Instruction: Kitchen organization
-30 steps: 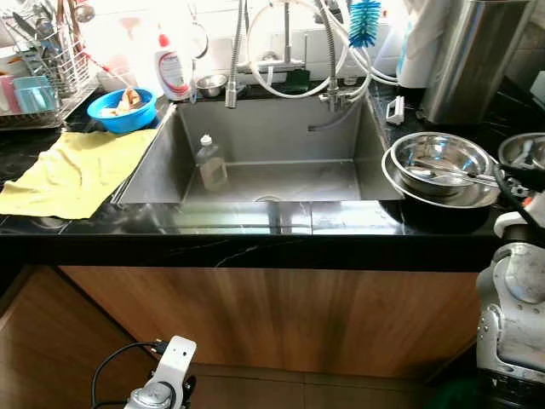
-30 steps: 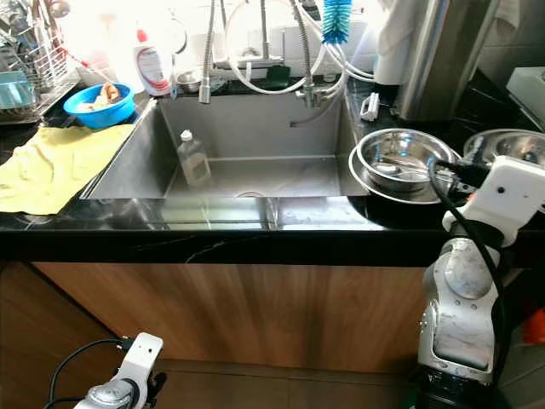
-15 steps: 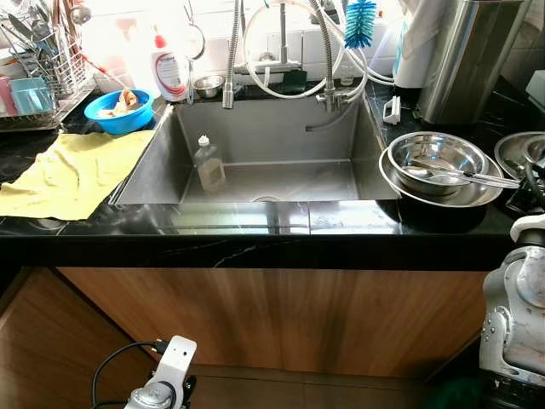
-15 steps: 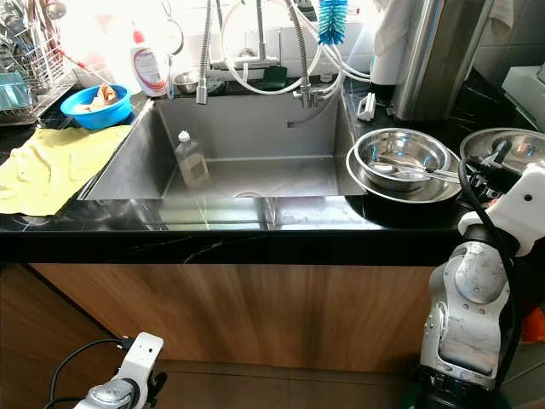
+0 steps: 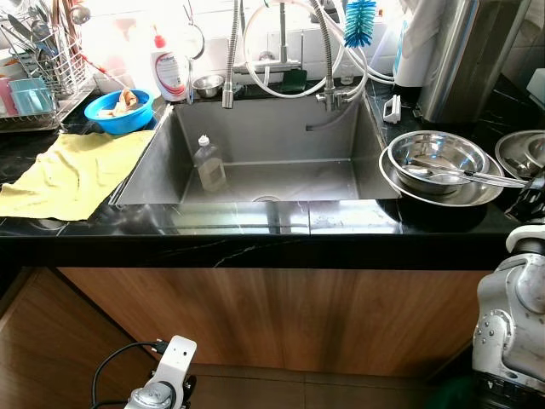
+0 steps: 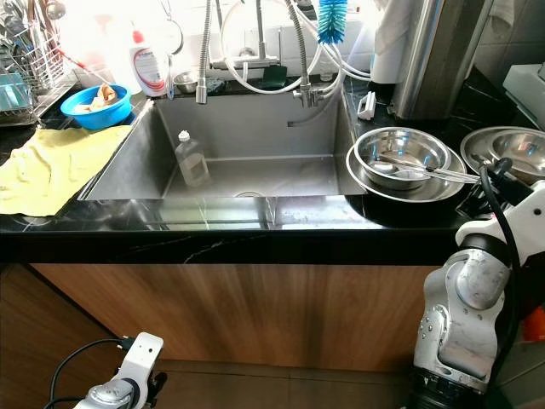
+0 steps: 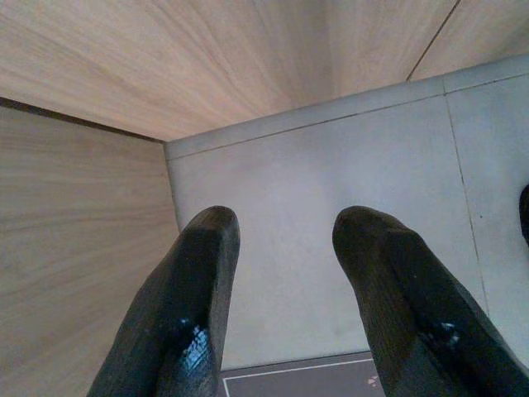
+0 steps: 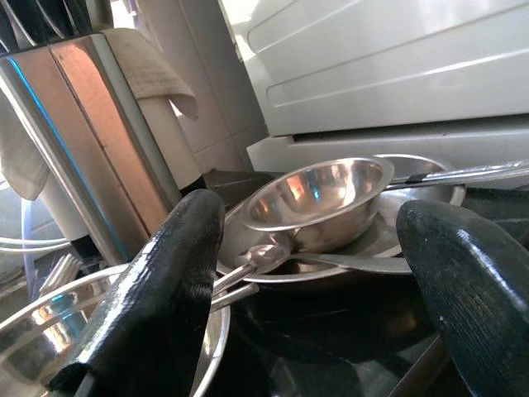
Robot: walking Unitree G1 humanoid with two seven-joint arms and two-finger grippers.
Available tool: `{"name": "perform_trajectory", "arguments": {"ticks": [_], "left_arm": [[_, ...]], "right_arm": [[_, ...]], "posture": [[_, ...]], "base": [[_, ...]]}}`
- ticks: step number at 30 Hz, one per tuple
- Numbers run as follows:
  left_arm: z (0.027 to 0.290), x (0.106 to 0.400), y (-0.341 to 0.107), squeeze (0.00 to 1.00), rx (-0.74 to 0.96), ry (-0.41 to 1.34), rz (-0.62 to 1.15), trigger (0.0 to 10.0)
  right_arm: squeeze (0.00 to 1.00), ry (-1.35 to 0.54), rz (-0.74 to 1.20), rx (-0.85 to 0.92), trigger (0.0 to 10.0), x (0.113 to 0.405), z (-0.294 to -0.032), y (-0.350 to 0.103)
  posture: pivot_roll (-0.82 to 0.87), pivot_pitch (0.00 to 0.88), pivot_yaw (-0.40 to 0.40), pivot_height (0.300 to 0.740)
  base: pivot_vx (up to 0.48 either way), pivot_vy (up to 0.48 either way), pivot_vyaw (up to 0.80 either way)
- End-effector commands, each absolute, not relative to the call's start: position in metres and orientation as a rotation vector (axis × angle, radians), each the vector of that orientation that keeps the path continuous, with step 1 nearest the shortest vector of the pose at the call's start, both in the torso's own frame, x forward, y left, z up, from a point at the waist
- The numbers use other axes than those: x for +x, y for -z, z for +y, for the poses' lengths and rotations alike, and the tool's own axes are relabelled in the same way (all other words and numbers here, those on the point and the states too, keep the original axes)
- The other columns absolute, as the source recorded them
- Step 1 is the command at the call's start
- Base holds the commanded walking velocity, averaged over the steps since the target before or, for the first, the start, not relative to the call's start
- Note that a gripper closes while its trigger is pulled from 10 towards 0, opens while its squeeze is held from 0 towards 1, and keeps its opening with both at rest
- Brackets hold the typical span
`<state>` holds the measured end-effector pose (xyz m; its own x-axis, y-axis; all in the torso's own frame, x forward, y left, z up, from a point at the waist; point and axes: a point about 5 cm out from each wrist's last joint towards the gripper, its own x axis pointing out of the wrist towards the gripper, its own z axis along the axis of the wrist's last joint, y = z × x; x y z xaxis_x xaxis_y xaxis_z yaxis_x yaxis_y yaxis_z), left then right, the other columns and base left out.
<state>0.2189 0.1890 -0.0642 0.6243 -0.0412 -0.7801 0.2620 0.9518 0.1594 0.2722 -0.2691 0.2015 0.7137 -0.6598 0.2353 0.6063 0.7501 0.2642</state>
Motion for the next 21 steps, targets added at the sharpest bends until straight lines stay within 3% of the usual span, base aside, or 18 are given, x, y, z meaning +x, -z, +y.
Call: {"name": "perform_trajectory", "arguments": {"ticks": [1, 8, 9, 10, 11, 12, 13, 21], "left_arm": [[0.1954, 0.2162, 0.065, 0.0, 0.284, 0.159, 0.894, 10.0], [0.195, 0.2162, 0.065, 0.0, 0.284, 0.159, 0.893, 10.0], [0.1951, 0.2162, 0.065, 0.0, 0.284, 0.159, 0.893, 10.0], [0.1951, 0.2162, 0.065, 0.0, 0.285, 0.159, 0.893, 10.0], [0.1952, 0.2162, 0.065, 0.0, 0.285, 0.159, 0.893, 10.0], [0.1952, 0.2162, 0.065, 0.0, 0.285, 0.159, 0.893, 10.0], [0.1954, 0.2162, 0.065, 0.0, 0.285, 0.159, 0.893, 10.0], [0.1957, 0.2164, 0.0648, 0.0, 0.286, 0.158, 0.893, 10.0]], "right_arm": [[0.0, 0.687, -0.323, 0.213, 10.0, 0.2765, -0.2669, -0.2032], [0.0, 0.666, -0.309, 0.239, 10.0, 0.2801, -0.2671, -0.2009], [0.0, 0.664, -0.311, 0.24, 9.2, 0.2803, -0.2671, -0.2011], [0.0, 0.661, -0.313, 0.24, 7.2, 0.2804, -0.2665, -0.202], [0.0, 0.659, -0.314, 0.239, 2.4, 0.2809, -0.2667, -0.2025], [0.0, 0.659, -0.314, 0.239, 2.4, 0.2809, -0.2667, -0.2025], [0.0, 0.657, -0.316, 0.239, 0.0, 0.2816, -0.2674, -0.2028], [0.0, 0.656, -0.325, 0.249, 0.0, 0.2836, -0.2697, -0.2037]], "posture": [[-0.14, 0.0, 0.094, 0.74], [-0.14, 0.0, 0.092, 0.74], [-0.14, 0.0, 0.092, 0.74], [-0.14, 0.0, 0.092, 0.74], [-0.14, 0.0, 0.091, 0.74], [-0.14, 0.0, 0.091, 0.74], [-0.14, 0.0, 0.091, 0.74], [-0.14, 0.0, 0.093, 0.74]], "base": [[0.0, 0.0, 0.0], [0.0, 0.0, 0.0], [0.0, 0.0, 0.0], [0.0, 0.0, 0.0], [0.0, 0.0, 0.0], [0.0, 0.0, 0.0], [0.0, 0.0, 0.0], [0.0, 0.0, 0.0]]}}
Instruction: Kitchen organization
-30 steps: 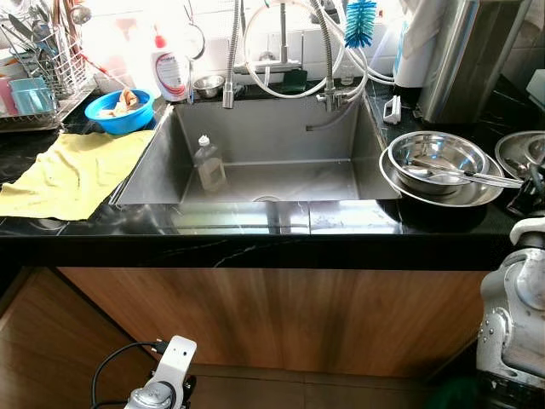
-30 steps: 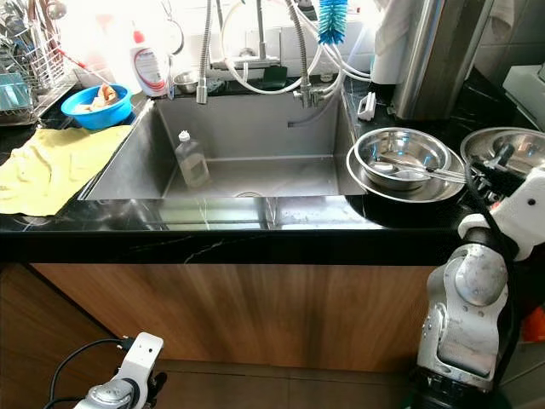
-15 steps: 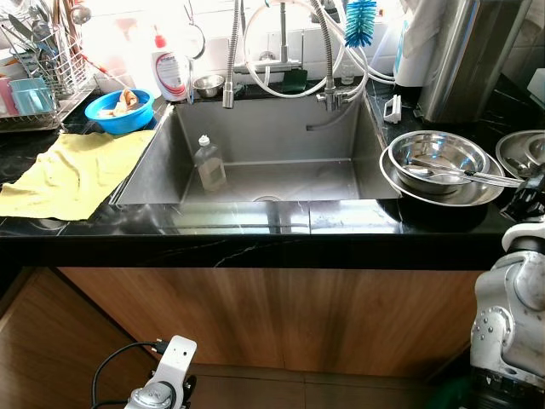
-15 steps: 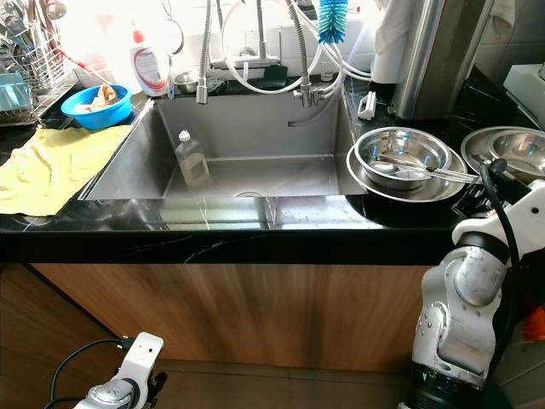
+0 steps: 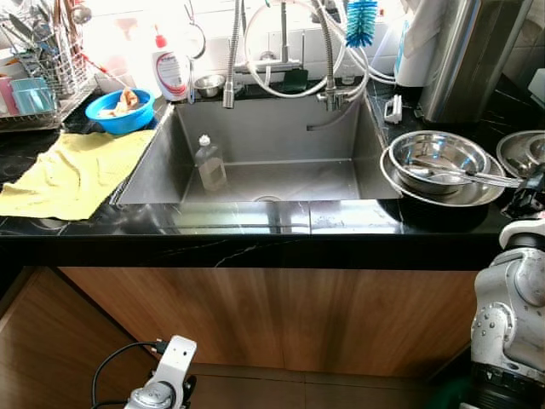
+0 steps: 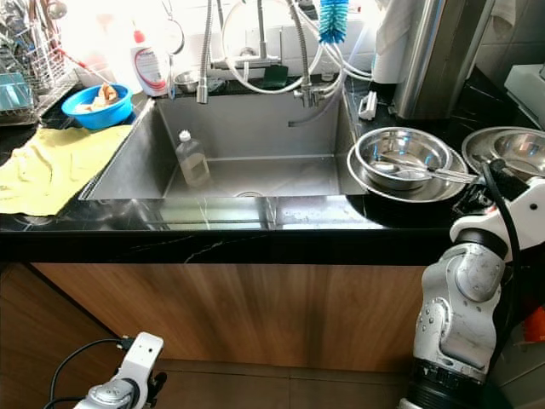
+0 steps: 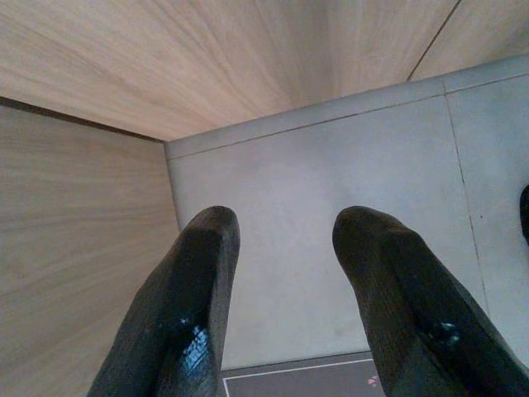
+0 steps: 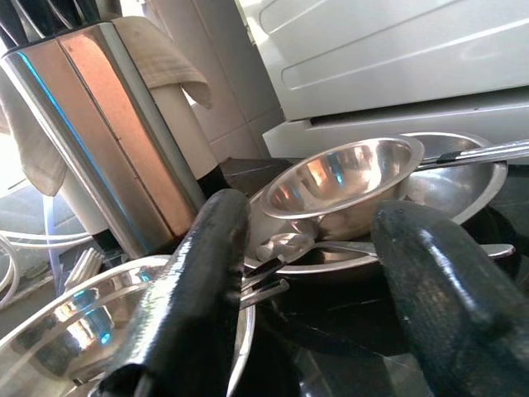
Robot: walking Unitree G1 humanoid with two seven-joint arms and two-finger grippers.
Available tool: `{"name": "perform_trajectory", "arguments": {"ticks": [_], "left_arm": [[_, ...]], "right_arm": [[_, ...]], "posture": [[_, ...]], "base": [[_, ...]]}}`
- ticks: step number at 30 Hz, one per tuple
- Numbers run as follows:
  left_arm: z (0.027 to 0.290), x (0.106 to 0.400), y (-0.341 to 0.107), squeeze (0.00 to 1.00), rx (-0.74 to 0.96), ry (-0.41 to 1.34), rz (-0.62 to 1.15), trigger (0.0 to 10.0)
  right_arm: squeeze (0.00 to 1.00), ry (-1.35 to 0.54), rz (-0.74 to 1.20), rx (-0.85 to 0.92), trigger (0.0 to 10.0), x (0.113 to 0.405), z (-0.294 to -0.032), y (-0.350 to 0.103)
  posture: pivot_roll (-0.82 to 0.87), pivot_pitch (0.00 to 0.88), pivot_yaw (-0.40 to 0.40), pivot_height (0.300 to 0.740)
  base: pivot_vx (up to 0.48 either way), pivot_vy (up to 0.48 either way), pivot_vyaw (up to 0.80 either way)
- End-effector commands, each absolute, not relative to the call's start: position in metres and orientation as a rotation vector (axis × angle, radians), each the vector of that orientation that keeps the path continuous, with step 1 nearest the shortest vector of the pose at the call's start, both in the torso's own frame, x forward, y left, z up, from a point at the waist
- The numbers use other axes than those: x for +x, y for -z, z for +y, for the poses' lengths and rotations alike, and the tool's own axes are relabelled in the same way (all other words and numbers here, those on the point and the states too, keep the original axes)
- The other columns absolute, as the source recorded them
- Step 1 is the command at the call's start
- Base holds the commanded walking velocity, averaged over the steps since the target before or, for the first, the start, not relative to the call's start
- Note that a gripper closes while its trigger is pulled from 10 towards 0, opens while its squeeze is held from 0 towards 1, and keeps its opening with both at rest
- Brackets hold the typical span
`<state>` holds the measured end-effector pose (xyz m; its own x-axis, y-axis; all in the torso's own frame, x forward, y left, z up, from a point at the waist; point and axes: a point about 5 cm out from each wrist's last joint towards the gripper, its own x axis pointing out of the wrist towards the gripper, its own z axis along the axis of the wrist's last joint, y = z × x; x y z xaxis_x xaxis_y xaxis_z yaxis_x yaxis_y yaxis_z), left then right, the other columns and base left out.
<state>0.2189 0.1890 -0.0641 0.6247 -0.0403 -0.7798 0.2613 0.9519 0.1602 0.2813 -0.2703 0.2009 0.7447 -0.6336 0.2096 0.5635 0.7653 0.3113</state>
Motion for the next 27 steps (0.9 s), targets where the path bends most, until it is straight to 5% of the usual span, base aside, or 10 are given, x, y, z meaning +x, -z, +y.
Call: {"name": "perform_trajectory", "arguments": {"ticks": [1, 27], "left_arm": [[0.196, 0.217, 0.065, 0.0, 0.286, 0.158, 0.892, 10.0], [0.198, 0.217, 0.064, 0.0, 0.293, 0.142, 0.888, 10.0]], "right_arm": [[0.0, 0.656, -0.324, 0.252, 0.0, 0.284, -0.27, -0.204], [0.0, 0.611, -0.368, 0.197, 0.0, 0.286, -0.26, -0.213]], "posture": [[-0.14, 0.0, 0.093, 0.74], [-0.14, 0.0, 0.094, 0.74]], "base": [[0.0, 0.0, 0.0], [0.0, 0.0, 0.0]]}}
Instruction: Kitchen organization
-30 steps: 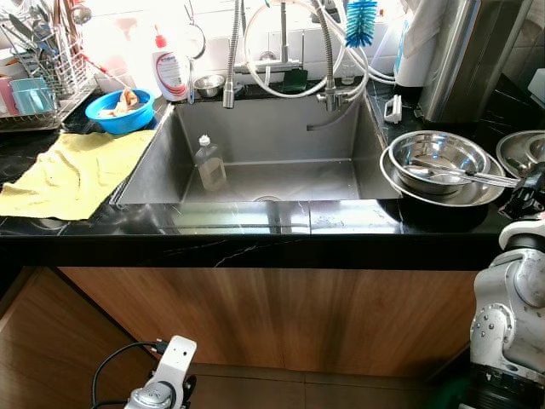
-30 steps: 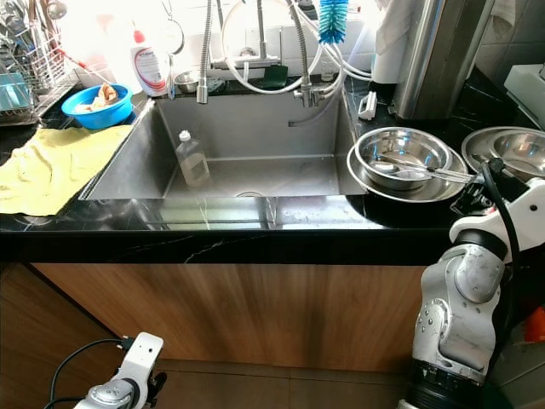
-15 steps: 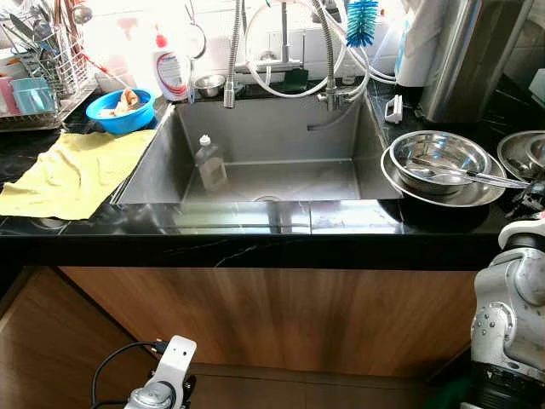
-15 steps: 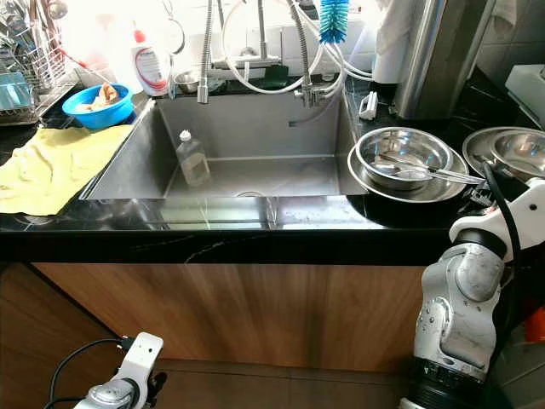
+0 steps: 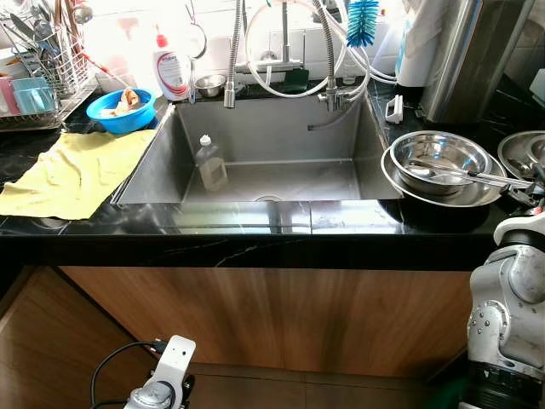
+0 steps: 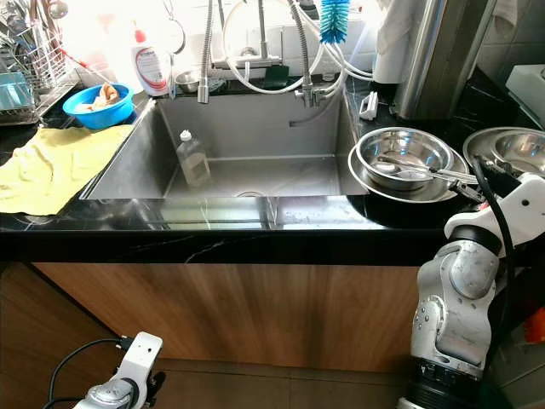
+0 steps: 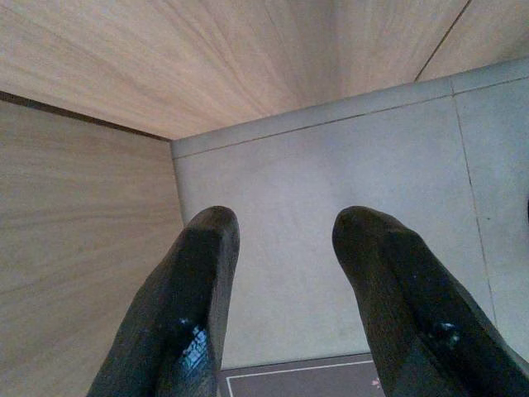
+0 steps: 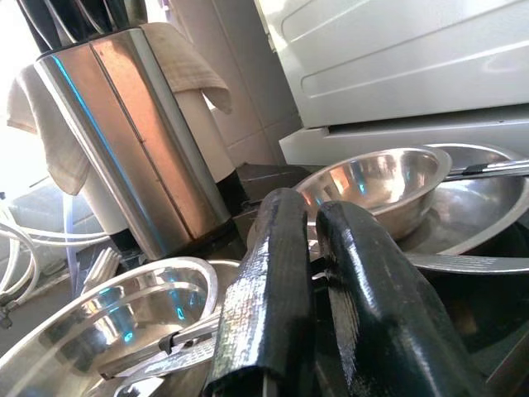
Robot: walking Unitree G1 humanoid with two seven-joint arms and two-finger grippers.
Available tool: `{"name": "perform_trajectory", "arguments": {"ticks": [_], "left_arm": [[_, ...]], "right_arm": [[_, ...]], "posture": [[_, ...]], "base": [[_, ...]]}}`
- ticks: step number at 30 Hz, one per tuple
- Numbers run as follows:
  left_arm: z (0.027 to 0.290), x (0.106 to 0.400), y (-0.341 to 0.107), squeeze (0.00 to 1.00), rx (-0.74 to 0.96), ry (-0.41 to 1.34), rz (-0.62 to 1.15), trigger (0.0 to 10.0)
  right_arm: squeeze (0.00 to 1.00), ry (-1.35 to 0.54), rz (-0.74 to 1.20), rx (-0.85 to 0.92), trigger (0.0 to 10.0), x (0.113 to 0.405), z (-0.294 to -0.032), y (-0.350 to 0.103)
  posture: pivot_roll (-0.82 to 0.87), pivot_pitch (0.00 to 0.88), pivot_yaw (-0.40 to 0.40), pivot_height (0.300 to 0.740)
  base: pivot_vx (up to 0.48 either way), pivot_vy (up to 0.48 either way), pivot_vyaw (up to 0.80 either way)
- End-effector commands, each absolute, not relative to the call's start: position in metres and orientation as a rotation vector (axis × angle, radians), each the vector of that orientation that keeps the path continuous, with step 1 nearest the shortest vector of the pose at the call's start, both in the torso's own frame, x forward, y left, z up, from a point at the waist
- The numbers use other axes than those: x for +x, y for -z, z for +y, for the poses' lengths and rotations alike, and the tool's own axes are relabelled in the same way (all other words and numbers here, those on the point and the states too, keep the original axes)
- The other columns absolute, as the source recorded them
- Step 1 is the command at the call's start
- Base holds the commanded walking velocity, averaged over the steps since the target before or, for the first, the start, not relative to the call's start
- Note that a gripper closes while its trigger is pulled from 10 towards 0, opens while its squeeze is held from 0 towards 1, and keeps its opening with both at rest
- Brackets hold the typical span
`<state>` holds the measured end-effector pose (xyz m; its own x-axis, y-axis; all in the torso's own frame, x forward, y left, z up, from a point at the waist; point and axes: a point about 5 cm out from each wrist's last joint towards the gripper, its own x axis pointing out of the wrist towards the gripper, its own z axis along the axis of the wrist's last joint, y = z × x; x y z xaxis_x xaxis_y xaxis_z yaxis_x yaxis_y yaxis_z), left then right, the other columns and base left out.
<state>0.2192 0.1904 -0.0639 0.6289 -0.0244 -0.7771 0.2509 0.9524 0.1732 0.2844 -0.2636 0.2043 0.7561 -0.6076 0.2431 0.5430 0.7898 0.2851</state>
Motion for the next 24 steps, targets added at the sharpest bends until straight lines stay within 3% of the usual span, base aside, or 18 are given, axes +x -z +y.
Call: {"name": "perform_trajectory", "arguments": {"ticks": [1, 22, 24], "left_arm": [[0.198, 0.217, 0.064, 0.0, 0.293, 0.141, 0.888, 10.0], [0.199, 0.219, 0.063, 0.0, 0.306, 0.137, 0.883, 10.0], [0.199, 0.219, 0.063, 0.0, 0.307, 0.137, 0.883, 10.0]], "right_arm": [[0.0, 0.609, -0.372, 0.196, 0.0, 0.286, -0.259, -0.213], [0.0, 0.524, -0.466, 0.177, 0.0, 0.29, -0.251, -0.232], [0.0, 0.492, -0.48, 0.161, 9.8, 0.292, -0.247, -0.236]], "posture": [[-0.14, 0.0, 0.094, 0.74], [-0.14, 0.0, 0.097, 0.74], [-0.14, 0.0, 0.098, 0.74]], "base": [[0.0, 0.0, 0.0], [0.0, 0.0, 0.0], [0.0, 0.0, 0.0]]}}
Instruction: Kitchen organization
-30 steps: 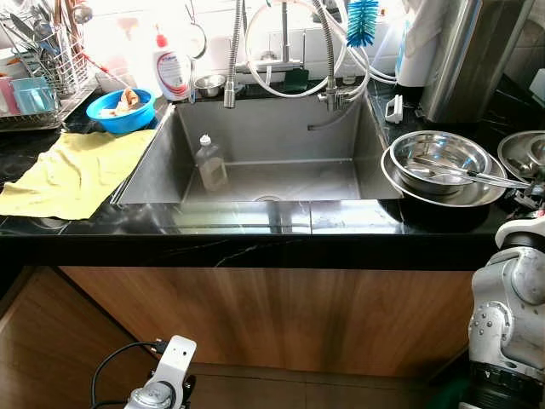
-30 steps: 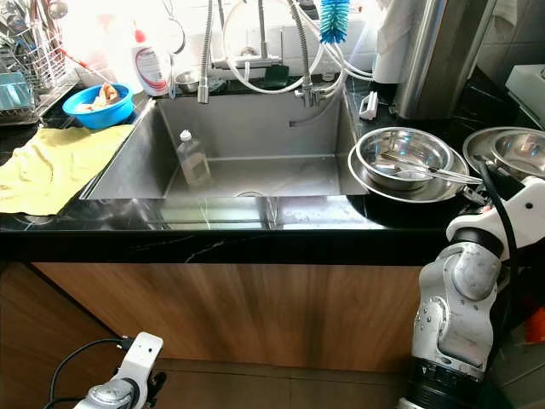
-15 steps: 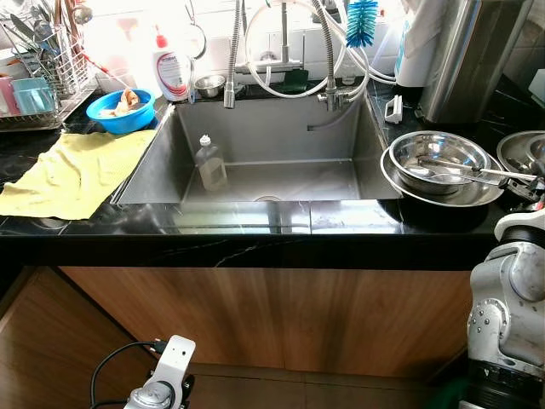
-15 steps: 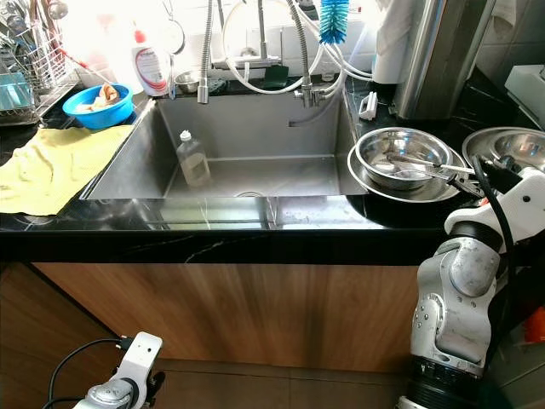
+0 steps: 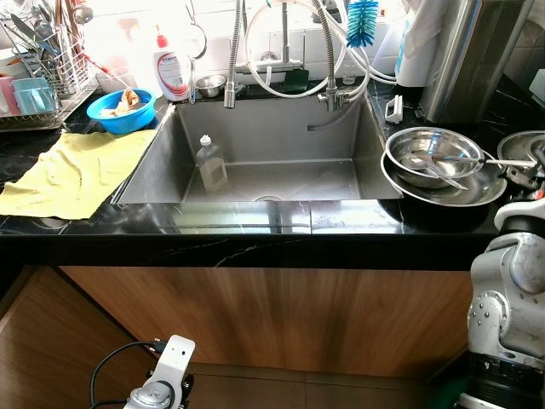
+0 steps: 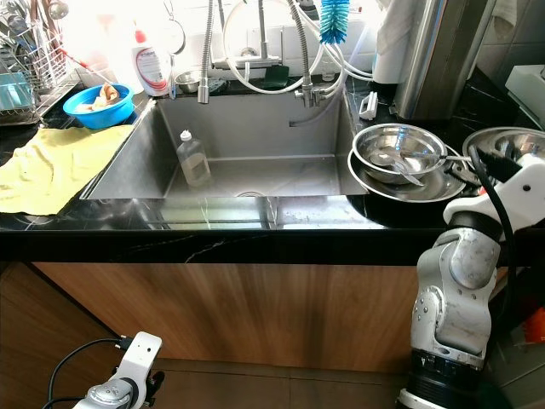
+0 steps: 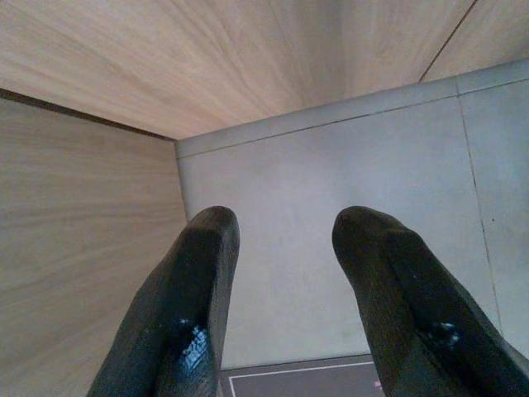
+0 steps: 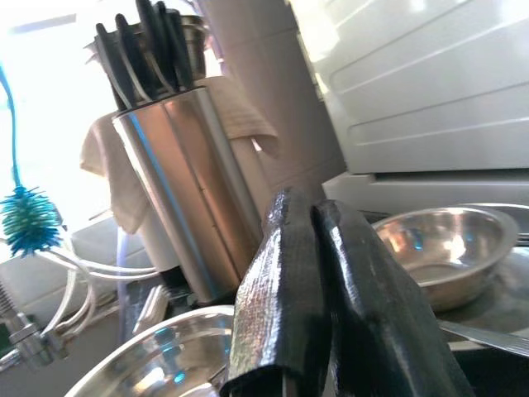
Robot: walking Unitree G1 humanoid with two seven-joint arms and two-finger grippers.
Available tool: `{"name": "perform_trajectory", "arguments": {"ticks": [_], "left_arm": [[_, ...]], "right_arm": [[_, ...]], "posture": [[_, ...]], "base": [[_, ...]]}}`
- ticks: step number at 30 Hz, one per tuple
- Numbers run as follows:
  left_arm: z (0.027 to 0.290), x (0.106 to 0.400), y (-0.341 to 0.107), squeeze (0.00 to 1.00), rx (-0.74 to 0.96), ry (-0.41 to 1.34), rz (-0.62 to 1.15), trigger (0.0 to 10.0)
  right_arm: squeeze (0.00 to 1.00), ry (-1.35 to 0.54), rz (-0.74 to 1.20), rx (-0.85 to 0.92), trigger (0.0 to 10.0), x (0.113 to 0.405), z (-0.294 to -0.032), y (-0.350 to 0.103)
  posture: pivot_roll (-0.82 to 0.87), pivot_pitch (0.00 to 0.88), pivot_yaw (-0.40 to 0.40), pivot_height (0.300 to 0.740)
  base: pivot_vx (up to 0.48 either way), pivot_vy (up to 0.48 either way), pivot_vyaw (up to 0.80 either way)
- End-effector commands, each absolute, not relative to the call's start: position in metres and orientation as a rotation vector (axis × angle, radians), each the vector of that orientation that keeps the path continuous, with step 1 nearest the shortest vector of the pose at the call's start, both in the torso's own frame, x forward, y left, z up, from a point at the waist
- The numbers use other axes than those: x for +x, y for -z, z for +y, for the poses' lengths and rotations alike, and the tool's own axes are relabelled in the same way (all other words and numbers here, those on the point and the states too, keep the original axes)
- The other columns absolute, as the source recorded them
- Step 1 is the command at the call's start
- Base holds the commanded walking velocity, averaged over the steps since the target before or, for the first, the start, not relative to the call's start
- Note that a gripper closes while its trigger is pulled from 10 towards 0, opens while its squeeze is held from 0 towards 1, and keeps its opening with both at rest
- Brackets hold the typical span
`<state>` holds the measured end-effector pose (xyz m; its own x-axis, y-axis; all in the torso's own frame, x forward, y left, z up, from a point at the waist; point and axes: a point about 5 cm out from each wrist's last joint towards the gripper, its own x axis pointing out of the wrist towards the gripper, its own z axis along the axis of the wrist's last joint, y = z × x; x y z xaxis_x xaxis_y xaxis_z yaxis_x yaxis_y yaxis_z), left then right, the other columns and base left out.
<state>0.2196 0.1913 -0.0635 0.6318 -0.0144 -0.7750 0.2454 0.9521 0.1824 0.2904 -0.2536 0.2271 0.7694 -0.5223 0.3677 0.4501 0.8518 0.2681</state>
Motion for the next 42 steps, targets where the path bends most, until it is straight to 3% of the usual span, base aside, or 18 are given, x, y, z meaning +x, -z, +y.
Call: {"name": "perform_trajectory", "arguments": {"ticks": [1, 5, 13, 23, 31, 42], "left_arm": [[0.199, 0.219, 0.063, 0.0, 0.307, 0.137, 0.883, 10.0], [0.199, 0.219, 0.063, 0.0, 0.307, 0.136, 0.882, 10.0], [0.199, 0.22, 0.062, 0.0, 0.308, 0.131, 0.879, 10.0], [0.198, 0.22, 0.062, 0.0, 0.307, 0.125, 0.875, 10.0], [0.198, 0.22, 0.062, 0.0, 0.308, 0.124, 0.876, 10.0], [0.199, 0.22, 0.063, 0.0, 0.306, 0.124, 0.879, 10.0]], "right_arm": [[0.0, 0.474, -0.487, 0.157, 10.0, 0.293, -0.245, -0.239], [0.0, 0.41, -0.517, 0.152, 10.0, 0.296, -0.238, -0.247], [0.0, 0.105, -0.612, 0.117, 10.0, 0.306, -0.203, -0.278], [0.0, -0.241, -0.601, 0.067, 10.0, 0.311, -0.163, -0.283], [0.0, -0.392, -0.481, 0.025, 10.0, 0.325, -0.155, -0.26], [0.0, -0.44, -0.339, -0.053, 10.0, 0.351, -0.164, -0.239]], "posture": [[-0.14, 0.0, 0.097, 0.74], [-0.14, 0.0, 0.097, 0.74], [-0.14, 0.0, 0.096, 0.74], [-0.14, 0.0, 0.092, 0.74], [-0.14, 0.0, 0.09, 0.74], [-0.14, 0.0, 0.089, 0.74]], "base": [[0.0, 0.0, 0.0], [0.0, 0.0, 0.0], [0.0, 0.0, 0.0], [0.0, 0.0, 0.0], [0.0, 0.0, 0.0], [0.0, 0.0, 0.0]]}}
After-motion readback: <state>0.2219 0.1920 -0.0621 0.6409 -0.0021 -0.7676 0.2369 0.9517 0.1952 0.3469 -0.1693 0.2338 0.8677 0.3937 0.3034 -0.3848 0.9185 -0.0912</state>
